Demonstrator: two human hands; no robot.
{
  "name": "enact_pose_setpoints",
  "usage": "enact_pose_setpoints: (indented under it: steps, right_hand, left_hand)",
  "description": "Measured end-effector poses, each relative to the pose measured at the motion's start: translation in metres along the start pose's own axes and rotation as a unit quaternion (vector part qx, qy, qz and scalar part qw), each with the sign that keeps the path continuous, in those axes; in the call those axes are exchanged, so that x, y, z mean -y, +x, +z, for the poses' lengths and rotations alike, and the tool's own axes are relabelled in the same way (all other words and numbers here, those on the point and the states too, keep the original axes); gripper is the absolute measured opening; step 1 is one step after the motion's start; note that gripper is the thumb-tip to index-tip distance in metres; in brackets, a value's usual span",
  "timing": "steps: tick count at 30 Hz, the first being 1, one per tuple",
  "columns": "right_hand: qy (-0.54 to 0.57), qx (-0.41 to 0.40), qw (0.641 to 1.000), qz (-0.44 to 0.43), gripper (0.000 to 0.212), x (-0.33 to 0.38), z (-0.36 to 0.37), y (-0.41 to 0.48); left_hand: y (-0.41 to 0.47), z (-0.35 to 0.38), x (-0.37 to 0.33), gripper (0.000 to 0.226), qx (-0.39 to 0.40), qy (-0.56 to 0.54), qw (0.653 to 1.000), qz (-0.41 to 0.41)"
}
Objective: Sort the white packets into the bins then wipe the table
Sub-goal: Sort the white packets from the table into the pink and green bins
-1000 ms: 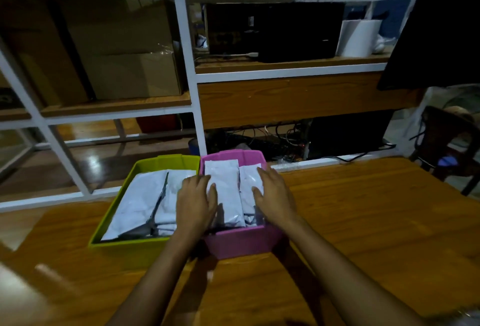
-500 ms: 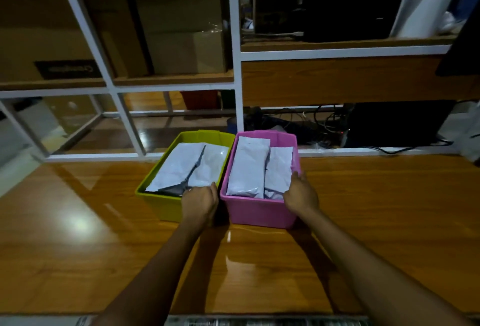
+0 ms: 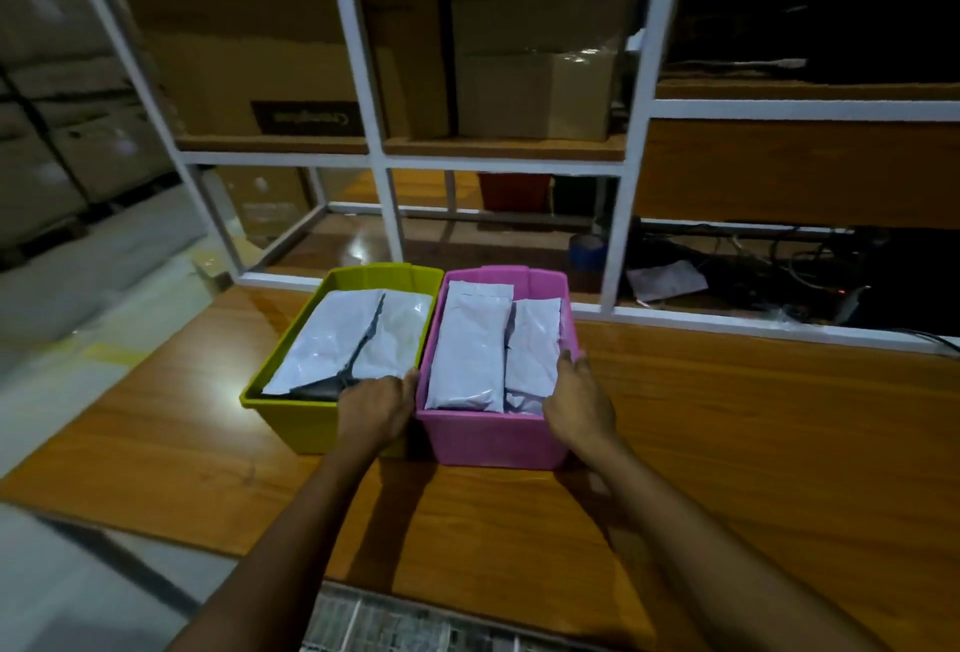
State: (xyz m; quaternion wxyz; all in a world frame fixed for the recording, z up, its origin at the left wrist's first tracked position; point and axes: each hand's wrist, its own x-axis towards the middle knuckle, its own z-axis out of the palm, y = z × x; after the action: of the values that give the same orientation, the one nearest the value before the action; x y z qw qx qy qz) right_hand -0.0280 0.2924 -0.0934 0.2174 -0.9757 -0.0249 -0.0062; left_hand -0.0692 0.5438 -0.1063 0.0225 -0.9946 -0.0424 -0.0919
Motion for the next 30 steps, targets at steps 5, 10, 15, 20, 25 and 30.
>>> enact_pose_setpoints:
  steps: [5, 10, 15, 20, 25, 30]
  right_hand:
    - [-0.023, 0.013, 0.999, -0.021, 0.079, 0.095, 0.043, 0.004]
    - [0.026, 0.034, 0.999, -0.024, 0.073, 0.173, 0.077, 0.012]
    - [0.034, -0.017, 0.993, -0.110, 0.059, 0.212, 0.096, 0.048]
    - [0.102, 0.031, 0.977, -0.183, 0.051, 0.252, 0.136, 0.068]
    - [0.082, 0.065, 0.971, -0.213, 0.055, 0.285, 0.157, 0.086]
    - [0.050, 0.069, 0.978, -0.192, 0.058, 0.315, 0.172, 0.101]
  left_hand:
    - [0.009, -0.002, 0.095, 0.069, 0.035, -0.074, 0.991, -0.104]
    - [0.014, 0.012, 0.189, 0.057, -0.041, -0.013, 0.996, -0.082]
    - [0.014, 0.018, 0.256, 0.050, -0.098, -0.085, 0.984, -0.121]
    - [0.021, 0.028, 0.299, 0.045, -0.144, -0.087, 0.978, -0.126]
    - [0.040, 0.029, 0.338, 0.049, -0.158, -0.094, 0.973, -0.140]
    - [0.058, 0.035, 0.369, 0.048, -0.169, -0.112, 0.972, -0.122]
